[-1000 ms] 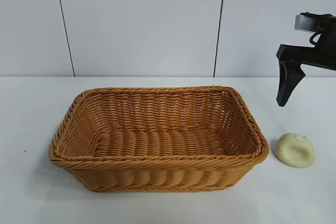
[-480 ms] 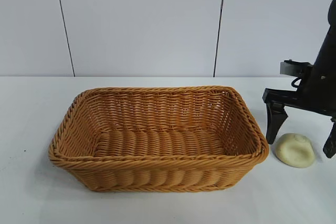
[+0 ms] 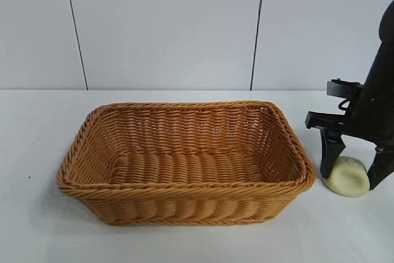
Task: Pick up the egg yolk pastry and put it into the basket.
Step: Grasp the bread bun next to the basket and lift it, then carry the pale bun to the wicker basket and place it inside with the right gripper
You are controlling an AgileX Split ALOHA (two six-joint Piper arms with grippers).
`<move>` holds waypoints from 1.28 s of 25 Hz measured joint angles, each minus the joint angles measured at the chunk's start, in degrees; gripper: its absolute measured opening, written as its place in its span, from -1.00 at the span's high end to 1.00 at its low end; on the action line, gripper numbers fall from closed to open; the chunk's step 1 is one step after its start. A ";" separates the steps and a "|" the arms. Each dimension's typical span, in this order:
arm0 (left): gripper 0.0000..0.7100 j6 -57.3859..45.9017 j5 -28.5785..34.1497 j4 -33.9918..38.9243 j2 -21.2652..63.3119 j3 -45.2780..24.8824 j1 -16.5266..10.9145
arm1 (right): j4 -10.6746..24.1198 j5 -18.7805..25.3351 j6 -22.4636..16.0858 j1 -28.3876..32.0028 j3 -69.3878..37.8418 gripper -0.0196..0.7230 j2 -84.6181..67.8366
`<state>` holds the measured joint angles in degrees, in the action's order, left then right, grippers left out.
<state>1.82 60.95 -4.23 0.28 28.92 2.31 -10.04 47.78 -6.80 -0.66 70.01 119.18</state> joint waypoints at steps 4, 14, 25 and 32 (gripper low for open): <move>-0.96 0.00 0.00 0.00 0.00 0.00 0.00 | -0.66 0.72 0.00 0.00 0.00 0.53 -0.51; -0.96 0.00 0.00 0.00 0.00 0.00 0.00 | -0.90 11.61 1.03 0.00 9.92 0.61 -8.50; -0.96 0.00 0.00 0.00 0.00 0.00 0.00 | -0.44 17.83 1.09 -8.63 20.36 0.61 -9.22; -0.96 0.00 0.00 0.00 0.00 0.00 0.00 | -1.03 15.96 0.22 -20.26 20.72 0.61 -9.22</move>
<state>1.82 60.95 -4.23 0.28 28.92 2.31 -11.07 63.74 -6.58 -20.93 90.73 109.96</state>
